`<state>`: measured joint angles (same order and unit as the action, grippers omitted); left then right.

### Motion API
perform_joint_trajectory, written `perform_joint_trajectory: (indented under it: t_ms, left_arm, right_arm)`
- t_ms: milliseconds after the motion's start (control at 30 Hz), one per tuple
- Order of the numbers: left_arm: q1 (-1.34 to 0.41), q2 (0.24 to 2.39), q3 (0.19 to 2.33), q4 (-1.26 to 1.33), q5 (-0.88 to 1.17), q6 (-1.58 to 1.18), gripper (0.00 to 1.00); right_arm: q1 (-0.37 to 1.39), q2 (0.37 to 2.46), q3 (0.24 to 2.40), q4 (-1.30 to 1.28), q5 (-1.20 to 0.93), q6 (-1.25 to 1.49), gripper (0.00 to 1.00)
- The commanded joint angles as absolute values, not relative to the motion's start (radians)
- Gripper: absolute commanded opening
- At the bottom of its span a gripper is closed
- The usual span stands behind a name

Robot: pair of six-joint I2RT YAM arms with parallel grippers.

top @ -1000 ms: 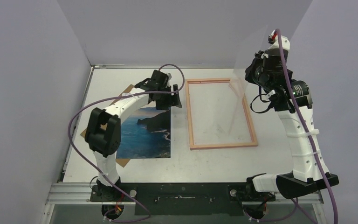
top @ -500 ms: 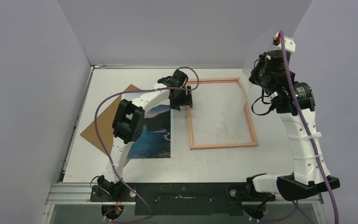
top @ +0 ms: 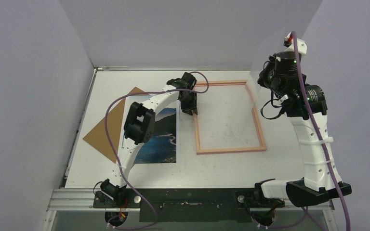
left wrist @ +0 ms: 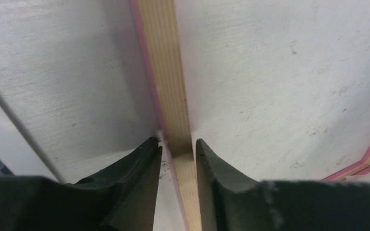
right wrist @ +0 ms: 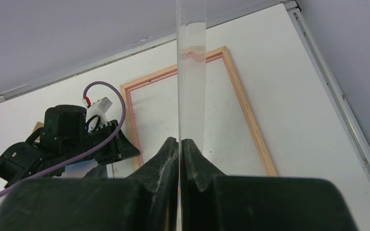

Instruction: Put the photo into the frame

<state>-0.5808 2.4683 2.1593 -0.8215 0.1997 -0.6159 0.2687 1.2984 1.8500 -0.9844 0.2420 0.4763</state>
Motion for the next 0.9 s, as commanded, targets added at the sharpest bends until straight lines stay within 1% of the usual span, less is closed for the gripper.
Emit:
perform_joint_trajectory:
  t_ms: [0,33,67,133,267,400,600,667,733,800,867]
  left_arm:
    - [-0.567,2.5,2.239,-0.987,0.104,-0.578,0.19]
    - [-0.566,2.499,2.241,-1.02,0.05,-0.57,0.11]
    - [-0.564,2.496,2.239,-1.043,0.014,-0.549,0.07]
    - [-0.553,2.484,2.219,-1.058,-0.037,-0.505,0.01]
    - [-0.501,2.453,2.156,-1.009,0.066,-0.412,0.0]
    - [-0.443,2.418,2.137,-0.997,0.135,-0.357,0.0]
    - [-0.399,2.406,2.18,-1.053,0.179,-0.255,0.0]
    - [-0.386,2.411,2.201,-1.079,0.244,-0.227,0.08]
    - [-0.374,2.405,2.217,-1.096,0.299,-0.22,0.2]
    - [-0.358,2.385,2.217,-1.078,0.368,-0.233,0.29]
    - [-0.34,2.366,2.228,-1.056,0.436,-0.259,0.34]
  right_arm:
    - [0.264,1.306,1.889,-0.954,0.223,0.495,0.0]
    - [0.263,1.312,1.892,-0.955,0.199,0.499,0.0]
    - [0.264,1.327,1.914,-0.986,0.187,0.509,0.0]
    - [0.264,1.385,1.989,-1.059,0.153,0.547,0.0]
    - [0.261,1.389,1.945,-0.992,0.011,0.621,0.0]
    - [0.261,1.416,1.965,-1.001,-0.127,0.646,0.0]
    - [0.261,1.408,1.886,-0.981,-0.242,0.66,0.0]
    - [0.262,1.395,1.845,-0.956,-0.259,0.669,0.0]
    - [0.261,1.391,1.818,-0.944,-0.274,0.676,0.0]
    - [0.262,1.396,1.802,-0.931,-0.292,0.679,0.0]
    - [0.261,1.408,1.799,-0.918,-0.3,0.686,0.0]
